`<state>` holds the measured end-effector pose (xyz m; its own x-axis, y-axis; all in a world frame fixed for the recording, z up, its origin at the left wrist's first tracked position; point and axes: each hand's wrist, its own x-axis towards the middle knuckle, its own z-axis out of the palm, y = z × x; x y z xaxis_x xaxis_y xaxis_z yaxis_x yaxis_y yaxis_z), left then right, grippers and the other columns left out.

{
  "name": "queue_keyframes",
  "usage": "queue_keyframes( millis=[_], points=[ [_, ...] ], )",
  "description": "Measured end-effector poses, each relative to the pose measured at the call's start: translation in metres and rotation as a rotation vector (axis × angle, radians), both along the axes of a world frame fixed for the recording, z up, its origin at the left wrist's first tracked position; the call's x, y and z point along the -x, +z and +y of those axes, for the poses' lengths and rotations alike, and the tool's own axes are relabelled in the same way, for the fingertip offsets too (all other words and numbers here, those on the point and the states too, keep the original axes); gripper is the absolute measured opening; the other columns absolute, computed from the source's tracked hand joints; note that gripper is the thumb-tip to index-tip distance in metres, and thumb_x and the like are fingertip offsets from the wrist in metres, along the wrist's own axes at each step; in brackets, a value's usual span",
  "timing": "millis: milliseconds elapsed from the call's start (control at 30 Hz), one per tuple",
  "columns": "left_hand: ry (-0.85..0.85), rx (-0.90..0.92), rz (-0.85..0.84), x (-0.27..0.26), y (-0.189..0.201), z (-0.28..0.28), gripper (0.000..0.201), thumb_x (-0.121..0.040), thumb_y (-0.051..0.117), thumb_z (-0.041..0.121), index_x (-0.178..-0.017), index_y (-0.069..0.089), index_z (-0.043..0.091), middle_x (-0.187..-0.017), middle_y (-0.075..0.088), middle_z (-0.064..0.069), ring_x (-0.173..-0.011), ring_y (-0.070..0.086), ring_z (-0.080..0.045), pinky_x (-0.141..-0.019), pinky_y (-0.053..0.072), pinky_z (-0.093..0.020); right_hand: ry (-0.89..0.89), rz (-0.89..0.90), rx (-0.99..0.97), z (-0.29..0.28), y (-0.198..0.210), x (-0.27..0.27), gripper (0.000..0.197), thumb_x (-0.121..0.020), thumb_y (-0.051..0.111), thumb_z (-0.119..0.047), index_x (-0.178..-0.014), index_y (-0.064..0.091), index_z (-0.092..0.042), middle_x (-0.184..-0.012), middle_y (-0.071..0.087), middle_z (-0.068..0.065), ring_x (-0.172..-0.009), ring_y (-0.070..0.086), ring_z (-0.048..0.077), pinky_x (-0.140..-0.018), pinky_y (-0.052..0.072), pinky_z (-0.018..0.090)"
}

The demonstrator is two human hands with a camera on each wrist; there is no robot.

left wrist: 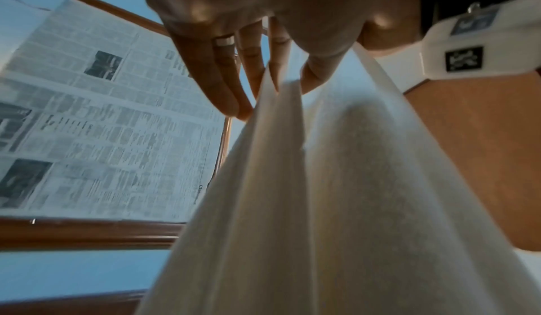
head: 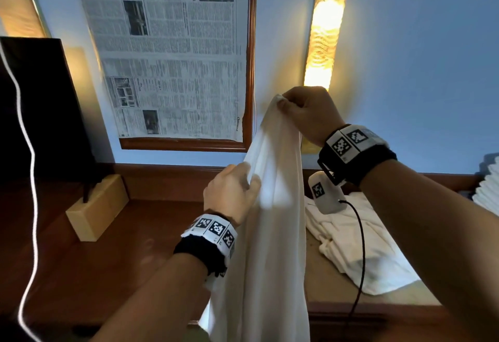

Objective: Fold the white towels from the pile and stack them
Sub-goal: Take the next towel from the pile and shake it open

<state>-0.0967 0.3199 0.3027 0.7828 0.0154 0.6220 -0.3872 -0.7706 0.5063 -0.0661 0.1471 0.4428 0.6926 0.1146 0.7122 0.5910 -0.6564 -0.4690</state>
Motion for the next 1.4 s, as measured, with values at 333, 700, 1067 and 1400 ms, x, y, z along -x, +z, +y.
queue_keyframes(
  millis=[333,700,1067,1400],
  points=[
    [-0.141,0.242,0.289,-0.018,-0.031,0.006,0.009,-0.084,0.079,0.025,-0.082,0.079,0.016,-0.079,0.075,0.003,-0.079,0.068,-0.017,-0.080,0.049,-0.022,-0.071,-0.017,-0.095,-0.019,0.000,-0.010,0.027,-0.097,0.059,-0.028,-0.094,0.076,-0.007,-0.081,0.067,0.000,-0.076,0.058,0.017,-0.075,0.042,0.026],
    [-0.089,0.266,0.377,-0.017,-0.060,0.026,0.011,-0.085,0.075,0.020,-0.077,0.068,0.017,-0.066,0.063,0.000,-0.071,0.058,-0.022,-0.070,0.046,-0.030,-0.107,-0.041,-0.194,-0.031,0.003,-0.008,0.028,-0.093,0.057,-0.030,-0.098,0.074,-0.009,-0.091,0.072,0.004,-0.088,0.066,0.022,-0.083,0.054,0.039],
    [-0.249,0.279,0.209,-0.018,0.019,0.039,0.046,-0.093,0.068,0.027,-0.053,0.050,0.014,-0.051,0.045,0.006,-0.054,0.042,-0.016,-0.058,0.034,-0.031,0.121,0.431,0.403,0.032,-0.055,0.034,0.015,-0.088,0.072,-0.017,-0.102,0.075,-0.014,-0.118,0.058,-0.010,-0.108,0.054,0.007,-0.097,0.041,0.020],
    [-0.415,0.330,0.292,0.022,-0.029,0.142,0.010,-0.082,0.068,0.023,-0.074,0.066,0.029,-0.065,0.055,0.014,-0.064,0.052,-0.012,-0.068,0.046,-0.033,0.045,0.269,0.445,0.113,-0.070,0.059,0.016,-0.090,0.067,-0.014,-0.102,0.077,-0.009,-0.099,0.064,0.008,-0.094,0.060,0.026,-0.087,0.044,0.033]
  ],
)
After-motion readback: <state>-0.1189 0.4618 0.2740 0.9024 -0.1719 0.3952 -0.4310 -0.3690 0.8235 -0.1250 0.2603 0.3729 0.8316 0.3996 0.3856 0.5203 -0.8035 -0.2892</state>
